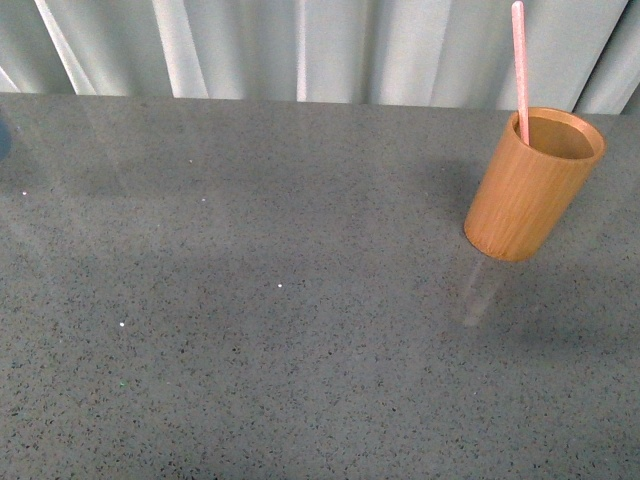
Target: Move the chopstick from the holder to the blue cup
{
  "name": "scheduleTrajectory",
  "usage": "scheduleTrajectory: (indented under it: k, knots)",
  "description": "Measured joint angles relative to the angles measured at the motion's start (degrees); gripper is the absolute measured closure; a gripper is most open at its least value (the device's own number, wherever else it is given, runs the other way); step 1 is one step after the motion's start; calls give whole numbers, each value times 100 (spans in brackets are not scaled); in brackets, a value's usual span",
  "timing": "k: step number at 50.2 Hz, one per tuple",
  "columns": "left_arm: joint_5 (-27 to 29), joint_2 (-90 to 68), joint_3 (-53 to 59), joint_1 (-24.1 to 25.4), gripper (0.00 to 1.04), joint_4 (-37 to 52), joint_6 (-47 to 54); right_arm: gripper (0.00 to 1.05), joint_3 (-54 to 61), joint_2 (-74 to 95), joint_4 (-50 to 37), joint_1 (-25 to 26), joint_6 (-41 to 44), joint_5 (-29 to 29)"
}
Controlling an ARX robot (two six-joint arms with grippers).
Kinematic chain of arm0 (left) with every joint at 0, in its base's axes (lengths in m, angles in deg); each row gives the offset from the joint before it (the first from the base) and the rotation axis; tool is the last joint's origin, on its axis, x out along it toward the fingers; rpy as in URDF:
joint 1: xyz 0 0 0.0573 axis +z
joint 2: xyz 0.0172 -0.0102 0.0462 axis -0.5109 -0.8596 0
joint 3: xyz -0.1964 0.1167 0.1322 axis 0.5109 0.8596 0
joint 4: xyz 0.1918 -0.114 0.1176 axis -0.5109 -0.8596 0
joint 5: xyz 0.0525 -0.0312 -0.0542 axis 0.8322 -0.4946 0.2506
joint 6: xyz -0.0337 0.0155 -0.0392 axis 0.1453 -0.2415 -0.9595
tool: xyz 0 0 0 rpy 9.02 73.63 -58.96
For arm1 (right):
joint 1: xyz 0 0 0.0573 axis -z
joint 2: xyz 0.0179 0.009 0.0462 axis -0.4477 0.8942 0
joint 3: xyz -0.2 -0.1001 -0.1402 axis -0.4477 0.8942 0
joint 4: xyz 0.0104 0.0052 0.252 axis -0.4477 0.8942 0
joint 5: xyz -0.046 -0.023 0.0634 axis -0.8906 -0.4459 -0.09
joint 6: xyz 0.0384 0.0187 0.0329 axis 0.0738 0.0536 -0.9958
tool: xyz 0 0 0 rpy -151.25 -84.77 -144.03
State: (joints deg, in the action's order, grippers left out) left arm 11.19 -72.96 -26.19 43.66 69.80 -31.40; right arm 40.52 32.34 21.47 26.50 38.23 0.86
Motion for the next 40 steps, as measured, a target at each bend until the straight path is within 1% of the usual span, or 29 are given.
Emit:
scheduleTrajectory:
  k: [9, 13, 16, 20, 23, 28, 40]
  knots:
    - [-184, 820, 289, -951, 101, -140, -223, 10, 0, 0, 0, 0, 2, -2]
    - [-151, 1097, 461, -1910, 101, -140, -455, 10, 0, 0, 0, 0, 2, -2]
    - [-37, 1082, 538, -2492, 101, -107, -603, 10, 0, 0, 0, 0, 0, 0]
    - [192, 907, 605, -3141, 101, -4, -717, 10, 0, 0, 0, 0, 0, -2]
    - [345, 710, 621, -3526, 101, 72, -767, 10, 0, 0, 0, 0, 0, 0]
    - [573, 411, 710, -3880, 101, 142, -778, 10, 0, 0, 0, 0, 2, 0]
    - [813, 81, 962, -4113, 101, 271, -772, 10, 0, 0, 0, 0, 2, 0]
